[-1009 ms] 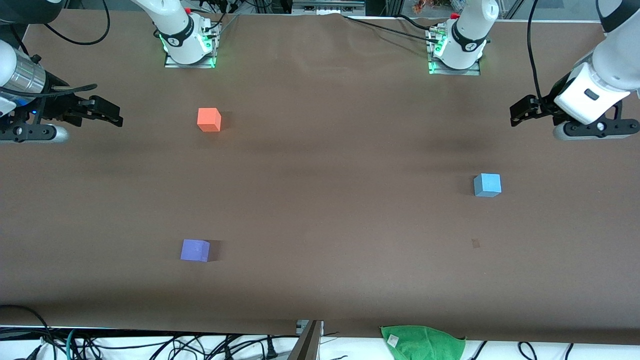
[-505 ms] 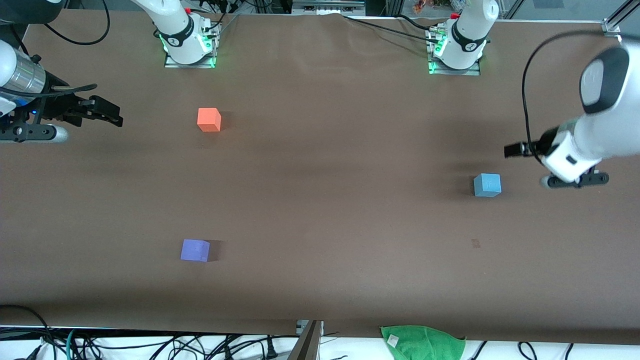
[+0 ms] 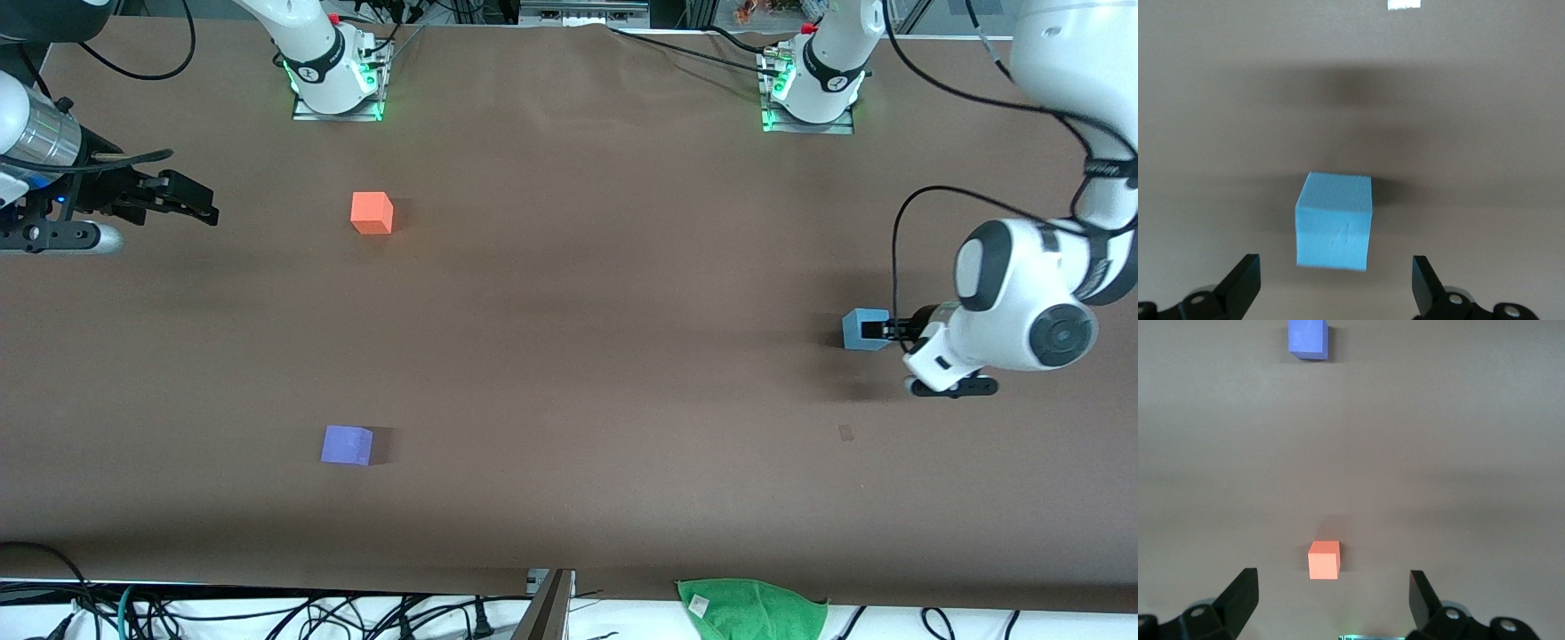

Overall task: Place blue block between orange and purple blocks
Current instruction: 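Reach the left gripper down over the light blue cube, then close the left gripper on the light blue cube and lift it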

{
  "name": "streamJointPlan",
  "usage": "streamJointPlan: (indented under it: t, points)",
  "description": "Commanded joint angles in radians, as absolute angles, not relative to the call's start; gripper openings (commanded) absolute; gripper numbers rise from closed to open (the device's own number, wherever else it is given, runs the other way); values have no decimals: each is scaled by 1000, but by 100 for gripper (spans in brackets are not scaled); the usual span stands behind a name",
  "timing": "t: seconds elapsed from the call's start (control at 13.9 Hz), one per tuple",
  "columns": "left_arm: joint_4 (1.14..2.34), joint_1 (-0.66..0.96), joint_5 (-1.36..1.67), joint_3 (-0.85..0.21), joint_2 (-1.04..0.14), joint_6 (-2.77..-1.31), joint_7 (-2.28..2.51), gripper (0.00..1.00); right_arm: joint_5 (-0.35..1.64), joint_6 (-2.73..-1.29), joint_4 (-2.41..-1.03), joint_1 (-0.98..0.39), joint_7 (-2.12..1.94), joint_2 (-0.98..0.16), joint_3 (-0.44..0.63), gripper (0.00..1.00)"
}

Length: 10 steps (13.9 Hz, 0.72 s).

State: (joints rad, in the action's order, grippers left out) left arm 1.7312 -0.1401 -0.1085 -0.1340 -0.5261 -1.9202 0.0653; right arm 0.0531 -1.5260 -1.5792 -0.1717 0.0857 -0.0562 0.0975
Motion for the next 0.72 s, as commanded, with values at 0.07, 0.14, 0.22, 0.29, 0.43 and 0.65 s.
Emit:
streamJointPlan:
  t: [0.07,0.14,0.22,0.29,0.43,0.65]
  points:
    - [1834,-133,-172,-135,-514,-2026,46,100,71,-1511,-1565,-163,81,-55,95,100]
    - [1847,-133,-175,-137,-514,-2031,46,100,71,-1512,-1565,-163,80,-57,95,100]
    - [1861,-132,-175,-137,-515,-2033,46,100,71,-1513,-1565,-163,80,-57,95,100]
    - [1868,-132,-175,-135,-518,-2045,46,100,71,-1511,-1565,-163,80,-57,95,100]
    - [1907,-132,-175,-137,-529,-2100,46,100,71,-1511,-1565,-163,80,-55,95,100]
    - [1930,-133,-175,-135,-549,-2143,46,100,71,-1512,-1565,-163,80,-57,95,100]
